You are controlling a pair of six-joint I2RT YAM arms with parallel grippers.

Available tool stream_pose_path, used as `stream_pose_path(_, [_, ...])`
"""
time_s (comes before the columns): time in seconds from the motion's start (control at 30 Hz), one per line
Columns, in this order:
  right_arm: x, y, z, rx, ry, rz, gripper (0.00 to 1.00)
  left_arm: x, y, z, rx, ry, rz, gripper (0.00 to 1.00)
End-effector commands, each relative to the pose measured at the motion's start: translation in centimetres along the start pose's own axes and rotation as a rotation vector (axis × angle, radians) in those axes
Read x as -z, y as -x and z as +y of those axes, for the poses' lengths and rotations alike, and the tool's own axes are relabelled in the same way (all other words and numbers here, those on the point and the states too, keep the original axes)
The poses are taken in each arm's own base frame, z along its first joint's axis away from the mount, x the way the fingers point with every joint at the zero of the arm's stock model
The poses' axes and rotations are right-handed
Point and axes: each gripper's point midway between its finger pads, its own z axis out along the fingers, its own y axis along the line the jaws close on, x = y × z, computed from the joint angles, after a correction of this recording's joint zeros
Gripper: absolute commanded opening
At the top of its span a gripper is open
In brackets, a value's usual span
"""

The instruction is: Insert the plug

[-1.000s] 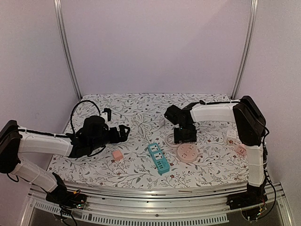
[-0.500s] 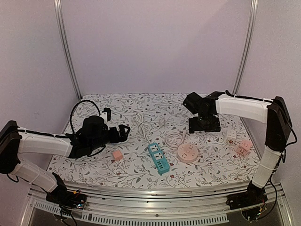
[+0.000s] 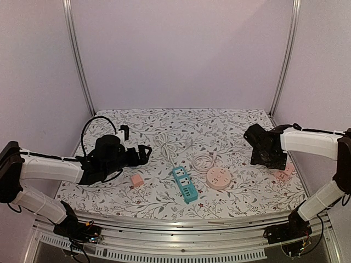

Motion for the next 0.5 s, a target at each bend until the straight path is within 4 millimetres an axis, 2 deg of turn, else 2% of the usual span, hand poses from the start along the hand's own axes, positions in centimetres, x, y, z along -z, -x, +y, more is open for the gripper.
stream_pose_path(0.0, [-2.0,0.9,1.0,-0.202,0.147,0.023,0.99,0.4,-0.2,-0.5,-0.012,-0.024,-0.001,0.99])
stream_pose_path(0.13, [-3.7,1.3,1.4,-0.253,0.254,0.084,0.99,0.4,-0.2,-0.4,-0.013,-0.022,-0.002,0.99])
stream_pose_path(0.47, [-6.0,2.2,2.4,-0.209,0.272,0.133,0.98,0.4,-0.2,-0.5,-0.013,-0.024,-0.001,0.99])
